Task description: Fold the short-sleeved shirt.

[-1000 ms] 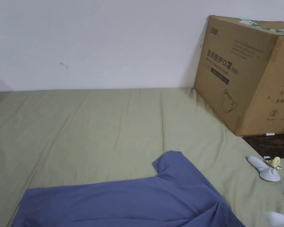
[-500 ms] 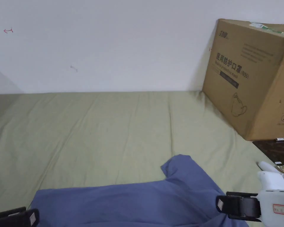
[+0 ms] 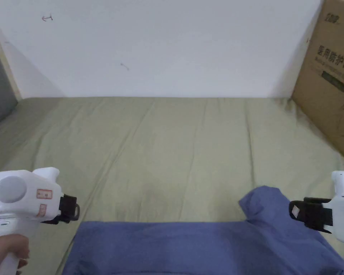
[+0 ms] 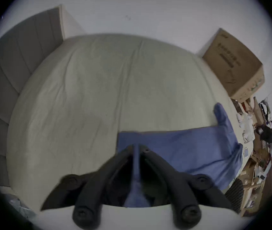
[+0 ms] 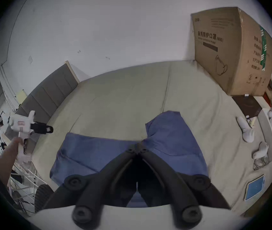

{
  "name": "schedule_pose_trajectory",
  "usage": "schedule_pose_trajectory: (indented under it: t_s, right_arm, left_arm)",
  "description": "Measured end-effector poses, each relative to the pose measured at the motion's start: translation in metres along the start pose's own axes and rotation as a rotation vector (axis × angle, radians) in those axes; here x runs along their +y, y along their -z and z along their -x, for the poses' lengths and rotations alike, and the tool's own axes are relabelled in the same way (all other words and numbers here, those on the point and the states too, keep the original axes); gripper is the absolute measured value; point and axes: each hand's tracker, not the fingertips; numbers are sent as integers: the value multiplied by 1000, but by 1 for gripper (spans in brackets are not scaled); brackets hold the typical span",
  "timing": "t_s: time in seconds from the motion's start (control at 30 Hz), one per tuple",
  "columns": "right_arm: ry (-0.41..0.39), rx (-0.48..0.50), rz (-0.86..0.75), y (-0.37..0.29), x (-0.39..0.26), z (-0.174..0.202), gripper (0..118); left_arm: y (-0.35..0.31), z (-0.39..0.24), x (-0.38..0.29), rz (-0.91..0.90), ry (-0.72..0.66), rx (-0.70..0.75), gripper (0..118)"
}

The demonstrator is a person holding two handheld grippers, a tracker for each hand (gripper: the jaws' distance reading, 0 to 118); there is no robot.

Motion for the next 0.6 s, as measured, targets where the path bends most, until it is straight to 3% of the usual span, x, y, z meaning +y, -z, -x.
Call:
schedule_pose_trajectory:
  t_s: [0.07,0.1,0.13,0.27,0.33,0.37,0.4,0.43,0.47,0.5,0.57,0.6]
  right_arm:
    - [26,-5,45,10,-3,-2,0]
    - [37,-8,65,16,-6,-6,0]
    - [46,-11,81,21,-9,-10,0]
    - [66,-37,125,35,-17,-22,0]
    - [81,-57,144,41,-19,-29,0]
    - [91,-61,151,43,-19,-33,0]
    - [103,-61,156,46,-19,-38,0]
    - [116,-59,157,47,-17,-41,0]
    - [127,-58,157,49,-16,-46,0]
    - [138,-56,157,54,-14,-53,0]
    - [151,-57,162,65,-5,-65,0]
    - [152,-65,165,74,1,-71,0]
  left_arm:
    - [30,14,2,44,-25,1,84]
    - [44,18,2,64,-36,-11,111]
    - [55,16,0,64,-24,-16,115]
    - [98,9,-9,141,40,8,113]
    - [114,1,-17,203,86,0,110]
    - [111,-6,-20,159,171,72,108]
    - [111,-7,-21,124,221,83,97]
    - [102,-11,-22,77,251,62,82]
    - [95,-13,-23,57,269,63,57]
    - [85,-13,-23,37,273,60,7]
    - [66,-12,-23,44,223,-87,0]
    - [58,-13,-23,20,208,-46,0]
